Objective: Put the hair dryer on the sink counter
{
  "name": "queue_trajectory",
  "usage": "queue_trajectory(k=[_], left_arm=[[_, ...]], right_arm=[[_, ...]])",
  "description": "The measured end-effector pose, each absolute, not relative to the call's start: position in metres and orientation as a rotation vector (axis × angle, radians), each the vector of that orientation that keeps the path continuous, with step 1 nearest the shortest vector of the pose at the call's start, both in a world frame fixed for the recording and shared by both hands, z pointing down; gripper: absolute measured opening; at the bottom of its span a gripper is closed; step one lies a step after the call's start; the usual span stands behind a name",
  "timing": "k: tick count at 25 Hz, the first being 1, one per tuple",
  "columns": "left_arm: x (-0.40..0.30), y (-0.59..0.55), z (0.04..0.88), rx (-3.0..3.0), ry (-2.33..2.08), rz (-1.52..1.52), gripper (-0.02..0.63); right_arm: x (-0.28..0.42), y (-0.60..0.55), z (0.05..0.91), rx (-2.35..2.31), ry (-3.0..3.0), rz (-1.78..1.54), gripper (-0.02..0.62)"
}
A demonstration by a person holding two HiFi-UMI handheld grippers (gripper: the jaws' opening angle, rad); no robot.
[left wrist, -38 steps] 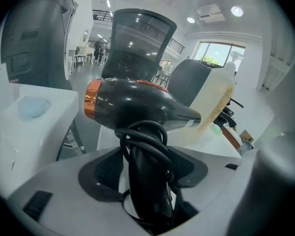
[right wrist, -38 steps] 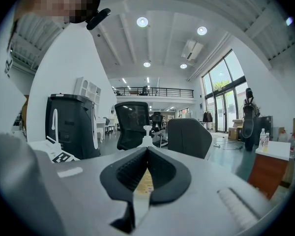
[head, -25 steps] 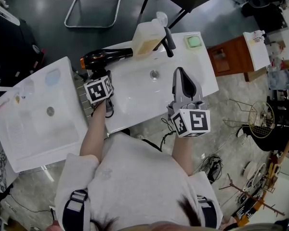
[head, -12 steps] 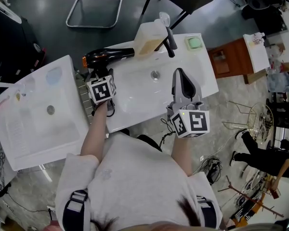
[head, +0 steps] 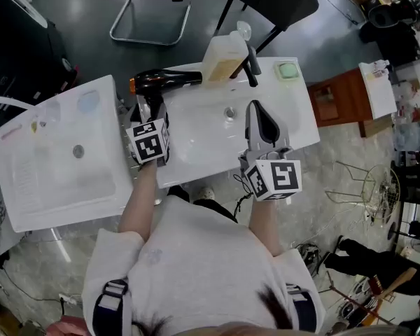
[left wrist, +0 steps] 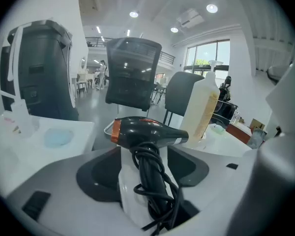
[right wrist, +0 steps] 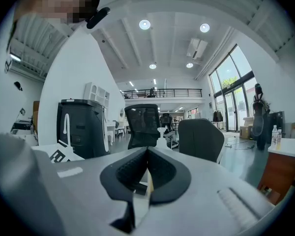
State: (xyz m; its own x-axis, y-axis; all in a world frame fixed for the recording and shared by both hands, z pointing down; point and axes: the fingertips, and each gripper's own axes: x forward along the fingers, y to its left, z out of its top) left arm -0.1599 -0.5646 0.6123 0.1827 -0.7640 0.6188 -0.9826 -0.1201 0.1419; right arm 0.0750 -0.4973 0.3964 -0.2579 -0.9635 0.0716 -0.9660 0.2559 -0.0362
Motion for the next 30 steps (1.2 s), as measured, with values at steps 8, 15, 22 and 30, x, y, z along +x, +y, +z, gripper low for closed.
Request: queue_trajectory(k=[8,15,22,30], left_arm=[[-0.174,-0.531,0.575,1.938,-1.767,0.512,0.025],[-0.168,-0.497,0.547,1.970,-1.810,0.485,0.008],[-0.168,-0.464,0.504,2.011,-1.895,0.414,0.008],[-0.161,-0.423,0.453,2.069,-1.955,0.306,0.008]], right_arm=[[0.063,-0.481,0.385,1.776,-2.593,0.107,0.011],[0.061,-0.460,0.375,1.693,-2.673,0.081,0.011],[0.061,-0.438,0.361,1.622,-2.740,0.040,0.011],[0.062,-0.413,0.349,1.552,-2.804,-0.001,0.011]])
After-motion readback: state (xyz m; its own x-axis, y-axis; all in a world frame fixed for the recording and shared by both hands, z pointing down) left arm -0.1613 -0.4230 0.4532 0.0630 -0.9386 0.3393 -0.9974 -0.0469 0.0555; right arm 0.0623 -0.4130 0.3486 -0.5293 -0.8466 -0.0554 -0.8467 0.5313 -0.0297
